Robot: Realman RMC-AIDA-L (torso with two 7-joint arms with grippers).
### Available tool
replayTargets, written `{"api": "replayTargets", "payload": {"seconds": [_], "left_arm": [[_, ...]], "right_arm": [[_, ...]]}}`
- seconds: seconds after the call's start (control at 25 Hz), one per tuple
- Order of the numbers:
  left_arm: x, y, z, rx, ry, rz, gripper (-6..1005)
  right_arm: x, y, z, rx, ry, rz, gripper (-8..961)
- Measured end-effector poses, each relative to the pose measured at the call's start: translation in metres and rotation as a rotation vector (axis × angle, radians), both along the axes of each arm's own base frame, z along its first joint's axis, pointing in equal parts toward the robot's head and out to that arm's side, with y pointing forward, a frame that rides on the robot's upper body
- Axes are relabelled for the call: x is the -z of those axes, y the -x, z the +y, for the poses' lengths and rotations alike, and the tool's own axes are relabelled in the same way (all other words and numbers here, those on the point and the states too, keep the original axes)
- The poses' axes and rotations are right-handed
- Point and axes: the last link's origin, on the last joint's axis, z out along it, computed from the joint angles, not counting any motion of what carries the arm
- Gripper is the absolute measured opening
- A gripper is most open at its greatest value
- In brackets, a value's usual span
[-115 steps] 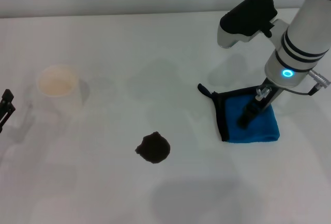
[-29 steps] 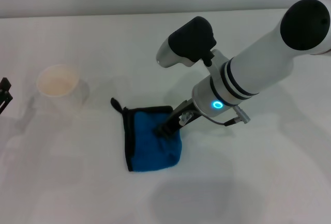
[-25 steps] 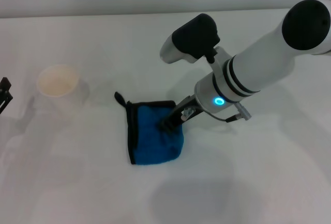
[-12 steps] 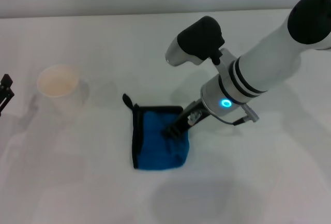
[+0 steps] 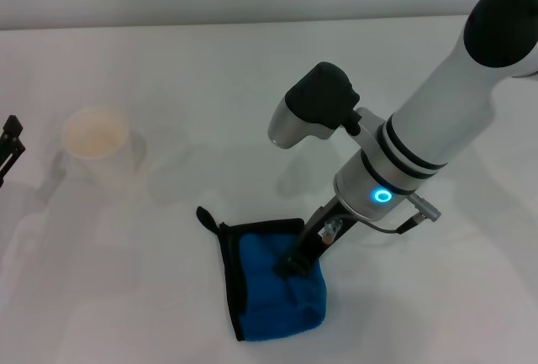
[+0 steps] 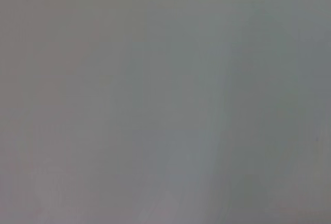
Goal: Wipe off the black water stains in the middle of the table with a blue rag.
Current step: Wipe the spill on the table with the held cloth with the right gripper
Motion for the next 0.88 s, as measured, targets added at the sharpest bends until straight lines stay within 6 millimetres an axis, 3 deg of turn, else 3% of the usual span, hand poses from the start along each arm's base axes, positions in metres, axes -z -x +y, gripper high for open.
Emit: {"api": "replayTargets", "payload": {"seconds": [0.16,0.56,0.88], "left_arm": [[0.0,0.0,0.0,0.0,0.0,0.0,874],[0.0,0.0,0.0,0.0,0.0,0.0,873],[0.0,0.0,0.001,0.001,0.0,0.0,873]], "right_arm": [[0.002,0.001,0.002,-0.003,-0.024,0.021,16],[0.003,0.004,0.034,-0.061,-0.243,0.061,15],[-0.011,-0.003,0.055,-0.051,-0.365,0.068,16]]}}
